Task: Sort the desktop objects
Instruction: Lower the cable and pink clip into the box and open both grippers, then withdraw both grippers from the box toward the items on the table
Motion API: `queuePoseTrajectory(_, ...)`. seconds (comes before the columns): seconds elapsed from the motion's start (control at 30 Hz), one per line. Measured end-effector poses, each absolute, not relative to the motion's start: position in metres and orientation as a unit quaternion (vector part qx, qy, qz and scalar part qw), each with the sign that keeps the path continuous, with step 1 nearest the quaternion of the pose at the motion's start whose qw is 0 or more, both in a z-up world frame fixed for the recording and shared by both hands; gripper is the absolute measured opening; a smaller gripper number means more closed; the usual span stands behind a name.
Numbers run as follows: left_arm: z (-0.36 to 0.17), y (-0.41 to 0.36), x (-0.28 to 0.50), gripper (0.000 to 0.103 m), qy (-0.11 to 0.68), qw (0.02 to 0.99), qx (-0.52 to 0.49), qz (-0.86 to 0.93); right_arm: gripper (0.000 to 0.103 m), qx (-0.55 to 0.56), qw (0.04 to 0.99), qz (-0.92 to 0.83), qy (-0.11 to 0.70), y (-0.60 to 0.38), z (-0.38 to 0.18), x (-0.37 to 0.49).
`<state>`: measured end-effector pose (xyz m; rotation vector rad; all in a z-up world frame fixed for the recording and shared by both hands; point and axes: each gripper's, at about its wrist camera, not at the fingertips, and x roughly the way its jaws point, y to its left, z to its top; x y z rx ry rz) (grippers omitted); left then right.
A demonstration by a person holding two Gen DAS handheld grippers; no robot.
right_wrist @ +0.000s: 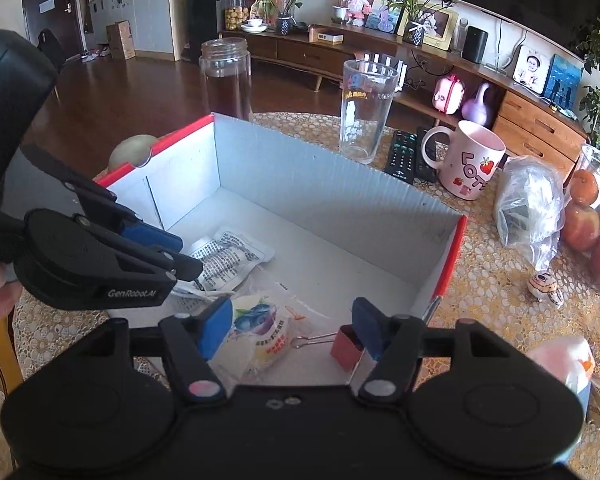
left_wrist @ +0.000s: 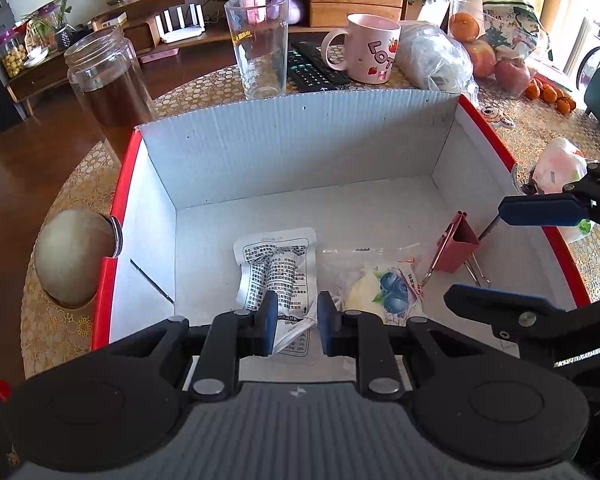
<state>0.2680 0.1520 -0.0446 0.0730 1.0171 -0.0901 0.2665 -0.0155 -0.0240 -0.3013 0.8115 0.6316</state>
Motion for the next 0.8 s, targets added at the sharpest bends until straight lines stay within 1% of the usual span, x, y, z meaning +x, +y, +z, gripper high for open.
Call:
queuePoseTrajectory(0.2, -0.034, 0.146, 0.257, 0.020, 0.483, 0.874, 0.030, -0.034, 0.067, -0.132, 0.865, 0.307, 0.374, -0.030, -0.008, 0.251)
queuePoseTrajectory(0.33, -0.025, 0.141, 0.249, 0.020, 0.473, 0.880, 0.031, -0.028, 0.070, -0.121, 0.870, 0.310, 0.365, -0.042, 0.003, 0.242)
queuePoseTrajectory(0.5, -0.012, 0.135, 0.238, 0.020, 0.458, 0.888, 0.024, -0.022, 0.072, -0.114, 0.875, 0.312, 0.353, -0.058, 0.015, 0.231)
queuePoseTrajectory(0.7, -0.002, 0.128, 0.225, 0.020, 0.449, 0.893, 0.014, -0.018, 0.078, -0.114, 0.878, 0.315, 0.343, -0.075, 0.022, 0.217)
queuePoseTrajectory(0.8, 0.000, 0.123, 0.219, 0.023, 0.448, 0.894, 0.013, -0.017, 0.079, -0.108, 0.879, 0.315, 0.341, -0.081, 0.024, 0.212)
